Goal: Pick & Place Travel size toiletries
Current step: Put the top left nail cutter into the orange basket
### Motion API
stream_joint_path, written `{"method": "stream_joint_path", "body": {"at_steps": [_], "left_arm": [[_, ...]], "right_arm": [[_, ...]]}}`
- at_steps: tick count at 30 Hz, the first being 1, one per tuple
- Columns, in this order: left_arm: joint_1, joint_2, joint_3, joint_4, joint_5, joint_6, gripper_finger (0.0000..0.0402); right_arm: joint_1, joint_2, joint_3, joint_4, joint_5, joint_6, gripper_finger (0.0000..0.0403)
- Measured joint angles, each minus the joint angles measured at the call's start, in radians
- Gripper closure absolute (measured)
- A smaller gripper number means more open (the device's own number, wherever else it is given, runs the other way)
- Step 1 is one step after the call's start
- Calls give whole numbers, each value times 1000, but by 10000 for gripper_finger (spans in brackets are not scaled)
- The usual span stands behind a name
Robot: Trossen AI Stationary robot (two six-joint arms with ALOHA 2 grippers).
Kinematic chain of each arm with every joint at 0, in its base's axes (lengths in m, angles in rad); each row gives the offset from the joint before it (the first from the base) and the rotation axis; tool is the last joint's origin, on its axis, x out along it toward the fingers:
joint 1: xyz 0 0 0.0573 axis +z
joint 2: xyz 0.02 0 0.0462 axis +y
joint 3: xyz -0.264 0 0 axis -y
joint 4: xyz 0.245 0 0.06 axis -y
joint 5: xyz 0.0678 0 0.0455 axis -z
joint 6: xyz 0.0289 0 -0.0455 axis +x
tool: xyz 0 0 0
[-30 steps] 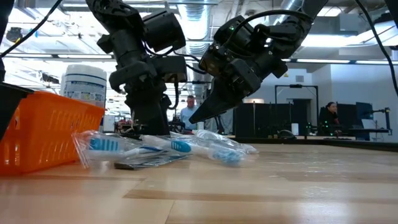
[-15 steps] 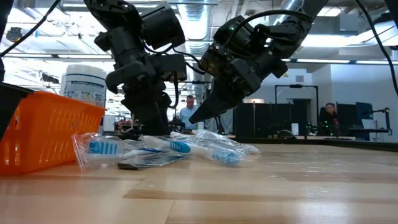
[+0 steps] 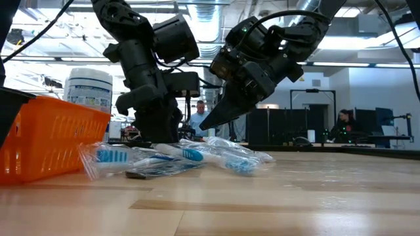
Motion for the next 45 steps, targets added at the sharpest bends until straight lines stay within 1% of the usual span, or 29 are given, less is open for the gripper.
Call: {"method": "stream_joint_path", "body": {"at_steps": [3,5,7,11,12,16,20,24,26,28,31,33,35,38,40,42,45], "left_arm": [[6,-6,-1,0,-8,-1,229],[14,-16,-1,0,-8,-1,245],[20,-28,-4,-3,-15,-1,273],[36,-67,-8,-22,-34,14,352],[39,-79,-7,-24,-38,16,365],[38,-122,-7,-66,-99,20,366],[38,-181,-6,-125,-139,17,352],[38,-245,-5,-182,-138,-7,360],[38,-280,-5,-234,-111,-35,361],[35,-318,-5,-291,-63,-74,361],[14,-390,-5,-393,62,-164,361],[-14,-443,-5,-422,161,-238,361],[-54,-498,-5,-424,222,-317,360],[-122,-561,-5,-422,230,-412,360],[-163,-574,-4,-421,228,-458,361],[-194,-565,-5,-422,219,-473,361],[-223,-519,-23,-392,224,-476,361]], "right_arm": [[0,0,0,0,0,0,305],[0,0,0,0,0,0,305],[0,1,0,0,0,0,305],[0,1,0,-5,0,0,305],[0,1,0,-8,0,0,305],[0,1,0,-16,0,0,305],[0,1,0,-17,0,5,305],[0,1,0,-16,0,9,305],[0,1,0,-16,0,11,305],[0,1,0,-16,0,11,305],[0,1,0,-16,0,11,305],[0,1,0,-19,0,11,305],[0,1,0,-20,0,11,305],[0,1,0,-23,0,11,305],[0,1,0,-22,0,11,305],[0,1,0,-20,0,10,305],[0,1,0,-12,0,10,305]]}}
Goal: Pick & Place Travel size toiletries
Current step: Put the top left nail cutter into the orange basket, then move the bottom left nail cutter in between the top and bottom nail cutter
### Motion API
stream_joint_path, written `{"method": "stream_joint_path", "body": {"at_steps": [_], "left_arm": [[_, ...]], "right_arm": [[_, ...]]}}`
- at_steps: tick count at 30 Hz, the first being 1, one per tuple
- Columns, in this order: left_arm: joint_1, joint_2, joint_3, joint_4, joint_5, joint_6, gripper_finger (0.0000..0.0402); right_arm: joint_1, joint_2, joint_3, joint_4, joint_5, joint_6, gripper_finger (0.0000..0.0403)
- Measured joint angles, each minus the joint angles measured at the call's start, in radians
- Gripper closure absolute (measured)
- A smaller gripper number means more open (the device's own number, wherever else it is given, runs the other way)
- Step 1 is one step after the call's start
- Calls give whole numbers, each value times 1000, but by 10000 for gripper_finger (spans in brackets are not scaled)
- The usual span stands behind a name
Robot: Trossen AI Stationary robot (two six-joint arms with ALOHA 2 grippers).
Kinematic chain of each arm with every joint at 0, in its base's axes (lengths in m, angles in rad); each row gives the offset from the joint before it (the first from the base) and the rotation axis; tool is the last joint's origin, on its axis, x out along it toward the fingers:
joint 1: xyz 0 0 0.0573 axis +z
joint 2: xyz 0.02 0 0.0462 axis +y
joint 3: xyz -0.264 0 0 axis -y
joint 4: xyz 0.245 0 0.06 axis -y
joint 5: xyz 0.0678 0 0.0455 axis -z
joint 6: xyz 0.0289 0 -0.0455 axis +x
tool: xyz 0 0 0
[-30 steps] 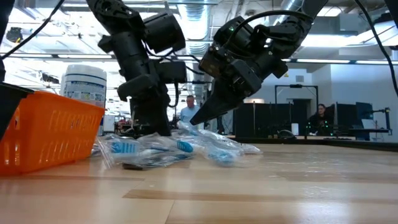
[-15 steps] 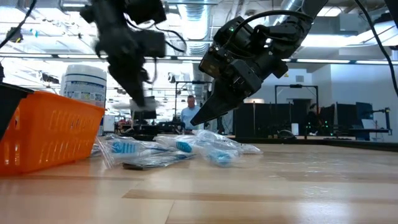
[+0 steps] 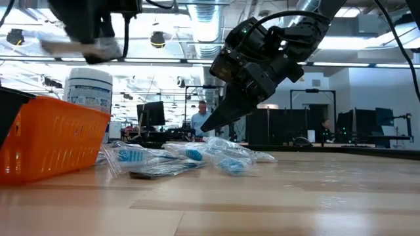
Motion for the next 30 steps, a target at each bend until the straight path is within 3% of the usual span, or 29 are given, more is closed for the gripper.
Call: {"method": "stream_joint_path", "body": {"at_steps": [7,12,18,30], "left_arm": [[-50,154,-39,8,62,-61,360],[-104,218,-39,106,76,-72,360],[-107,223,-39,136,-12,-52,338],[-100,210,-54,128,64,-118,273]], "right_arm": [[1,0,0,5,0,8,305],[17,0,0,5,0,17,305],[37,0,0,10,0,9,305],[39,0,0,12,0,9,305]]}}
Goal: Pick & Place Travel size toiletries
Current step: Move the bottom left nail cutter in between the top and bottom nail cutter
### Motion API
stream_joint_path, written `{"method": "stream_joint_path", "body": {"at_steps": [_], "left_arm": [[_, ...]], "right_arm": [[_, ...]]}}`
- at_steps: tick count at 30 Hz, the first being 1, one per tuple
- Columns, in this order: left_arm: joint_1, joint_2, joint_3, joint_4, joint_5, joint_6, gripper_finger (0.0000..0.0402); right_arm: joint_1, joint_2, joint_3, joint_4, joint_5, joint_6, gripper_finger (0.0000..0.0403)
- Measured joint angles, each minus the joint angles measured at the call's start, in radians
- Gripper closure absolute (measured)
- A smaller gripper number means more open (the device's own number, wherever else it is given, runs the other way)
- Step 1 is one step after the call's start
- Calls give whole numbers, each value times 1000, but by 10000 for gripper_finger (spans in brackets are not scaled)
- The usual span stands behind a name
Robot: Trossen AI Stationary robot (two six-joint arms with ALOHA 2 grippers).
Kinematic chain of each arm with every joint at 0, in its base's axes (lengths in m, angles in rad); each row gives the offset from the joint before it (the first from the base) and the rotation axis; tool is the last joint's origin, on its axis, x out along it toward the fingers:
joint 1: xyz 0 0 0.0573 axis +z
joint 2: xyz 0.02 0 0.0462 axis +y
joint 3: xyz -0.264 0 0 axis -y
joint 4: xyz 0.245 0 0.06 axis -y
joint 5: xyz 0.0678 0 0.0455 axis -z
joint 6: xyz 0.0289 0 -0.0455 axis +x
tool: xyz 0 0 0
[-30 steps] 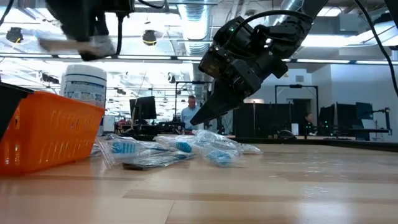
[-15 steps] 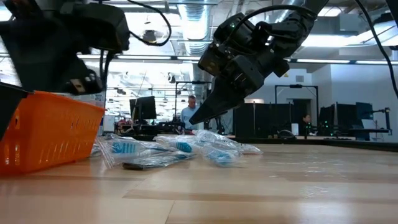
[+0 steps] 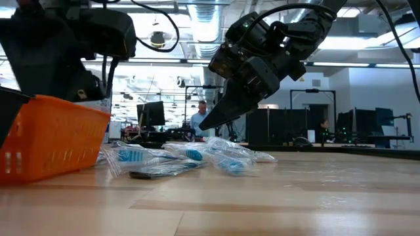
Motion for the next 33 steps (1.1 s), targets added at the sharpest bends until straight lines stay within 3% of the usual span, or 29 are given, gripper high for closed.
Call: {"method": "stream_joint_path", "body": {"at_steps": [2,5,9,12,18,33], "left_arm": [[22,-23,4,-27,53,-32,271],[57,-90,25,-106,36,-45,286],[97,-189,33,-134,-67,-39,343],[160,-195,33,-198,-68,-21,391],[286,-83,31,-351,-39,115,401],[414,138,31,-284,143,406,401]], "right_arm": [[0,0,0,0,0,0,305],[0,0,0,1,0,0,305],[-5,0,-1,16,0,0,305],[-8,0,-1,24,0,0,305],[-9,0,-1,43,1,-1,305],[-8,0,-1,15,0,-1,305]]}}
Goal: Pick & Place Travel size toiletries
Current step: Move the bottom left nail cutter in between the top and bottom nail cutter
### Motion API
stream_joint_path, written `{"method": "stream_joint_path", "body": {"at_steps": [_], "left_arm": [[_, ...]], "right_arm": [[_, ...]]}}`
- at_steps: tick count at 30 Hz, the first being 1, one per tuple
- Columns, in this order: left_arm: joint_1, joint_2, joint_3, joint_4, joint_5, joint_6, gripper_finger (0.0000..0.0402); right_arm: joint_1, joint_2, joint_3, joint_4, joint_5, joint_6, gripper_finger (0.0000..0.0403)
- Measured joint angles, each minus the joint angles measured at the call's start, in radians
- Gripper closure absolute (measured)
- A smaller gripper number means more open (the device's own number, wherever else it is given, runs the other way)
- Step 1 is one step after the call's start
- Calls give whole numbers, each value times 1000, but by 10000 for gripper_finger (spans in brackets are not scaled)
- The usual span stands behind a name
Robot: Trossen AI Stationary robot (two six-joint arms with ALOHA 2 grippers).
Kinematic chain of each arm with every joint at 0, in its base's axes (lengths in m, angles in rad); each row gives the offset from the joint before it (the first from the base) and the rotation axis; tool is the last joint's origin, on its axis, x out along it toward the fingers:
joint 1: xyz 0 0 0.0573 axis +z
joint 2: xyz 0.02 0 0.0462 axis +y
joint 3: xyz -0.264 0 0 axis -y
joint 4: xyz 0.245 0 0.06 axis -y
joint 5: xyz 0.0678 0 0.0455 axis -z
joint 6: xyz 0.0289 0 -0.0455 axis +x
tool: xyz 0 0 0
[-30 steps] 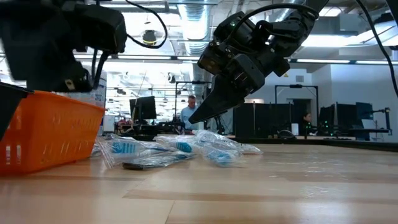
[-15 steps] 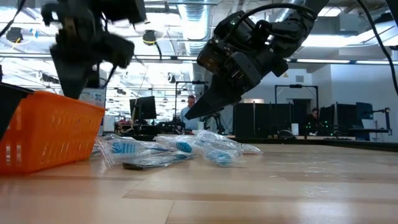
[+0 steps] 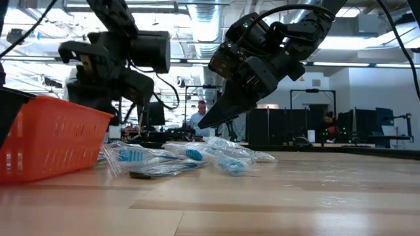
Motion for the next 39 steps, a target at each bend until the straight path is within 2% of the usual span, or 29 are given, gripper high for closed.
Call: {"method": "stream_joint_path", "body": {"at_steps": [8,20,24,32,39], "left_arm": [[54,60,9,89,72,83,401],[58,217,130,114,129,182,401],[61,234,173,129,104,207,401],[101,233,228,148,-22,222,401],[125,183,230,142,-28,209,401]], "right_arm": [[0,0,0,2,0,0,305],[0,0,0,3,0,-2,305],[0,0,0,1,0,-2,305],[0,0,0,-3,0,-1,305],[1,0,1,-15,0,0,305]]}}
